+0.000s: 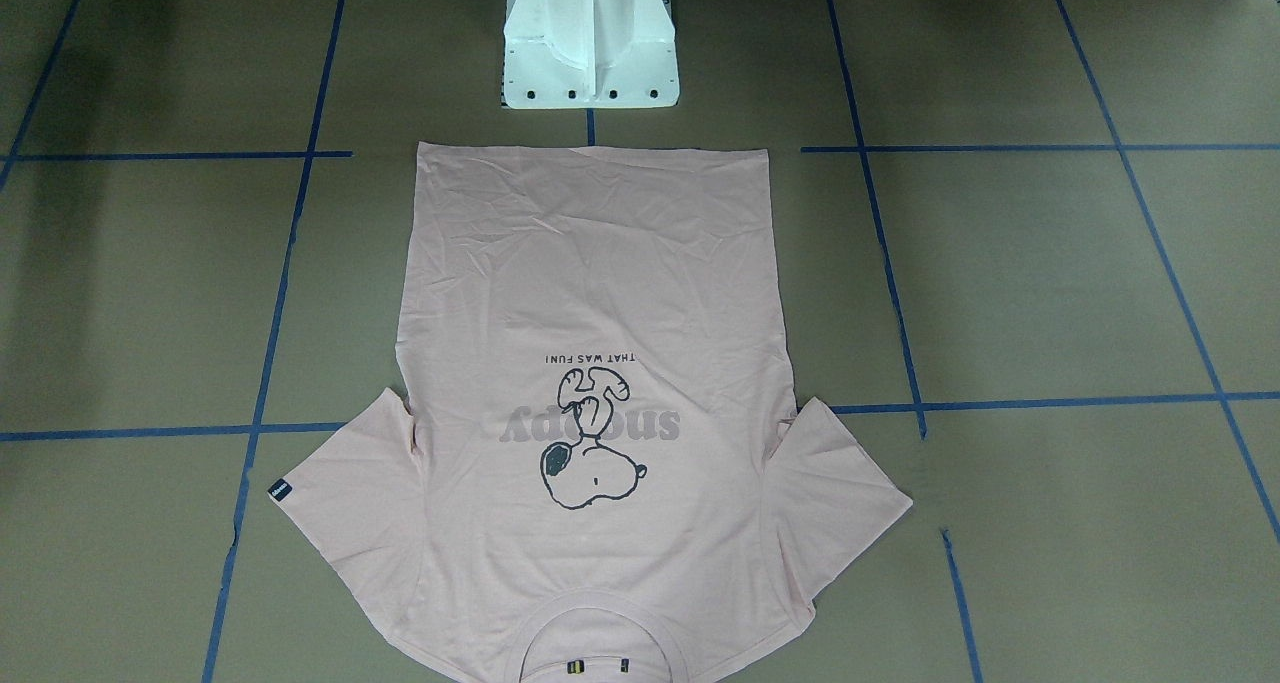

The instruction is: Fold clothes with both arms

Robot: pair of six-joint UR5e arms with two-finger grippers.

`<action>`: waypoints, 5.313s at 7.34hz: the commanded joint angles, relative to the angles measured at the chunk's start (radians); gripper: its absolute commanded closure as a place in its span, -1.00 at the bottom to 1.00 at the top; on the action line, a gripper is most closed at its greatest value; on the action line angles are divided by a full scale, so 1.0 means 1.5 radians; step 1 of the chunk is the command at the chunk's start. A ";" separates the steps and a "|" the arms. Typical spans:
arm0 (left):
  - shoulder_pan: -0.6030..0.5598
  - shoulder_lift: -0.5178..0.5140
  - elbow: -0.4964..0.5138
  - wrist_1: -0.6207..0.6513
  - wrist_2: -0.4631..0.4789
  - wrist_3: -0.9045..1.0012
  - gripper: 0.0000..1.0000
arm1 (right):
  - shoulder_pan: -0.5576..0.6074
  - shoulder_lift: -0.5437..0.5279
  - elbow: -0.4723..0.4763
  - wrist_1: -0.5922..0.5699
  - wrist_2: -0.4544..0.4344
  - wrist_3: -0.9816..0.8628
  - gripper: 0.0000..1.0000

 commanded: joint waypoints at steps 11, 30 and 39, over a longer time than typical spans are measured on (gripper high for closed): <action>0.016 0.010 -0.016 0.002 -0.030 -0.001 -1.00 | -0.089 0.064 -0.061 0.094 0.058 0.189 -1.00; 0.017 0.006 -0.013 -0.020 -0.032 -0.003 -1.00 | -0.394 0.364 -0.335 0.338 -0.248 0.876 -0.16; 0.016 0.011 -0.013 -0.020 -0.032 -0.002 -1.00 | -0.396 0.378 -0.355 0.339 -0.250 0.875 1.00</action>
